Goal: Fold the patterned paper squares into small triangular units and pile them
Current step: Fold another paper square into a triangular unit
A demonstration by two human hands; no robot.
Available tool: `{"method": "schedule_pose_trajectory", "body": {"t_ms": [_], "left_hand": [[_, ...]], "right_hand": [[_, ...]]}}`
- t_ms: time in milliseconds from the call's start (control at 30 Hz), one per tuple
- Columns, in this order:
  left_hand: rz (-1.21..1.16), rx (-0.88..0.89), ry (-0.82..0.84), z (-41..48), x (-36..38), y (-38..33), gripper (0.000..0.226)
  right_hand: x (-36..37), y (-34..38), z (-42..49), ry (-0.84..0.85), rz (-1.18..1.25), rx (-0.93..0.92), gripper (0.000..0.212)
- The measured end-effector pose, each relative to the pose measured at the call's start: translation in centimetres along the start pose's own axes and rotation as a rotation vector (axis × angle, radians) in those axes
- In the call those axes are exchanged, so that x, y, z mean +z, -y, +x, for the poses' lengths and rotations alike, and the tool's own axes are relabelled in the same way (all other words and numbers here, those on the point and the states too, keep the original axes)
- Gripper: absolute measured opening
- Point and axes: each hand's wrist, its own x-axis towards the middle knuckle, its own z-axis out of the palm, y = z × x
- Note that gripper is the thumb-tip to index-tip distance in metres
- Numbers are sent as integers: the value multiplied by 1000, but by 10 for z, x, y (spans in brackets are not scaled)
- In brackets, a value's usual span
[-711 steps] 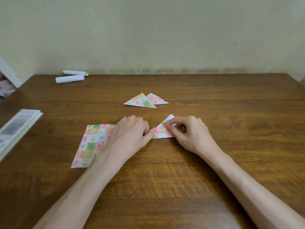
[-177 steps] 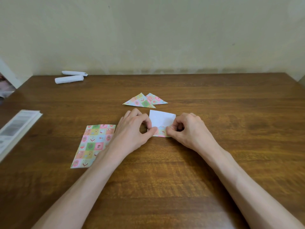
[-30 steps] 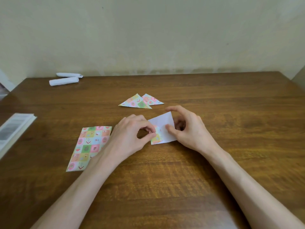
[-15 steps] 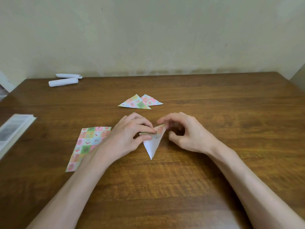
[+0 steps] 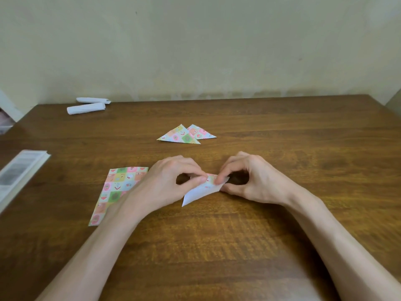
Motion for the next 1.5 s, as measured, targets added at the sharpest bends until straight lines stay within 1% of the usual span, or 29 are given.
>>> {"method": "schedule_pose_trajectory", "body": {"t_ms": [100,233,300,367,433,500,667,767,900,967,1000,1033,1167,1300,1500], "left_hand": [[-28,10,33,-2,-4,-4,35],[32,-15,97,-2,-8,-8,65],[60,-11,94,-2,-7,-8,71],[93,4,53,-3,-4,-9,67],[107,-5,15,-3,-1,-10,54],[111,-10,13,-3,1,-10,44],[124,-18,25,-1,2,-10,41],[56,-66,3,-1,4,-12,41],[38,-117,-71,0,5,-11,28],[16,-121,-60,0,3,-11,51],[12,-112,-44,0,2,-10,59],[6,-96,-36,0,3,-9,62],[3,-91,-21,0,7,-3,63],[19,-98,-25,0,7,0,66],[43,-142,-23,0,7,4,66]], "right_hand": [[0,-3,1,-24,-17,12,17],[0,-10,0,-34,-91,53,14],[0,-11,0,-27,-79,49,12],[0,-11,1,-14,-56,42,13],[1,-11,1,0,-40,41,14],[3,-10,2,-6,-23,43,12],[16,-10,6,-85,-3,63,9],[18,-9,6,-104,7,70,8],[19,-6,6,-105,-1,82,10],[20,-6,6,-115,-10,85,12],[21,-5,6,-118,-11,89,13],[20,-5,6,-118,-10,95,15],[20,-3,6,-130,4,95,21],[20,-3,7,-114,-29,83,17],[21,-4,8,-96,-65,96,18]]}}
